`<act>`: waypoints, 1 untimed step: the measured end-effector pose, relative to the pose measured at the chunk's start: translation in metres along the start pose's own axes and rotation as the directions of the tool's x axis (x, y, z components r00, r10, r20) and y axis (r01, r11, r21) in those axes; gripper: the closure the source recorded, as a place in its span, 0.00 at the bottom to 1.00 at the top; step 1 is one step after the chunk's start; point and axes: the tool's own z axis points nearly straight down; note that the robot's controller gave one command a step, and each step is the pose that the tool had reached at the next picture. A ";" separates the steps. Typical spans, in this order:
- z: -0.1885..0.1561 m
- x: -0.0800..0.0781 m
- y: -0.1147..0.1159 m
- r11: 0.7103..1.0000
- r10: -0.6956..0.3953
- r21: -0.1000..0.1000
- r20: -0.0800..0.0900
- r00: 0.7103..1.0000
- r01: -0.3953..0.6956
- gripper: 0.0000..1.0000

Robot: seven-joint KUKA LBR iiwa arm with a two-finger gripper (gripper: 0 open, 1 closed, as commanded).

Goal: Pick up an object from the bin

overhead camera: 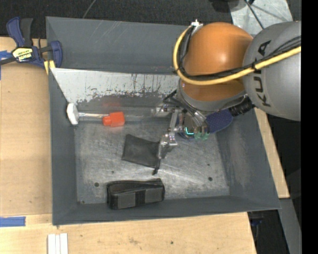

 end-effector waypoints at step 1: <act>0.151 -0.023 -0.008 0.988 0.155 0.000 0.002 0.988 -0.155 0.00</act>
Offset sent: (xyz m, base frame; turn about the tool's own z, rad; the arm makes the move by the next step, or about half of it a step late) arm 0.0232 -0.0069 -0.1471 0.1560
